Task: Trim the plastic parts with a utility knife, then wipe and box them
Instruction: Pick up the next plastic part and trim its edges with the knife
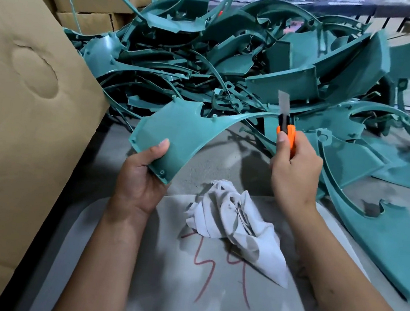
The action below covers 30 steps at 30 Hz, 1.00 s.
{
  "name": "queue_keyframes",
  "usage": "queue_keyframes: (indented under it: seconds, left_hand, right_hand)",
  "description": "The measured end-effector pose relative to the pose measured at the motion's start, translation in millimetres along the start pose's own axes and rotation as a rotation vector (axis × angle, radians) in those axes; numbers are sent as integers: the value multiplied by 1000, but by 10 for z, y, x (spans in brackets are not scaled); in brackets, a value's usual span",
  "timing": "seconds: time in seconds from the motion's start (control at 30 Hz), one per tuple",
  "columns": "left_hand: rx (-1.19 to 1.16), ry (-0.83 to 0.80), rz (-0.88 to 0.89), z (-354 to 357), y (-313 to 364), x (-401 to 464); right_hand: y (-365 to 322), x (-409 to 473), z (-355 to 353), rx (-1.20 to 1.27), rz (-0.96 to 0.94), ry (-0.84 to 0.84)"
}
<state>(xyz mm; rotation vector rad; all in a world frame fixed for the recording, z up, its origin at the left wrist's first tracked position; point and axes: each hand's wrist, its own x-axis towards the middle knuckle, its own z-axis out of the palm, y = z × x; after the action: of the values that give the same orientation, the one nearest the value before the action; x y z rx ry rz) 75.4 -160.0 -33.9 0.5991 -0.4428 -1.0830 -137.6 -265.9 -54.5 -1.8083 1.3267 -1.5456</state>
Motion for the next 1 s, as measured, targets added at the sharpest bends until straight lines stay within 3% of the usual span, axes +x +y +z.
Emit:
queue_keyframes:
  seconds: [0.3, 0.4, 0.5, 0.6, 0.73, 1.0]
  left_hand:
    - [57, -6, 125, -211, 223, 21]
    - [228, 36, 267, -230, 155, 77]
    - [305, 131, 309, -237, 34, 108]
    - [483, 28, 385, -232, -13, 132]
    - [548, -22, 423, -188, -49, 157]
    - [585, -33, 540, -251, -28, 220]
  right_hand:
    - [160, 161, -87, -8, 318, -47]
    - [88, 108, -117, 19, 152, -11]
    - [-122, -34, -62, 44, -124, -120]
    - [-228, -159, 32, -6, -317, -253]
    - [-212, -227, 127, -13, -306, -375]
    - [-186, -190, 91, -16, -218, -395]
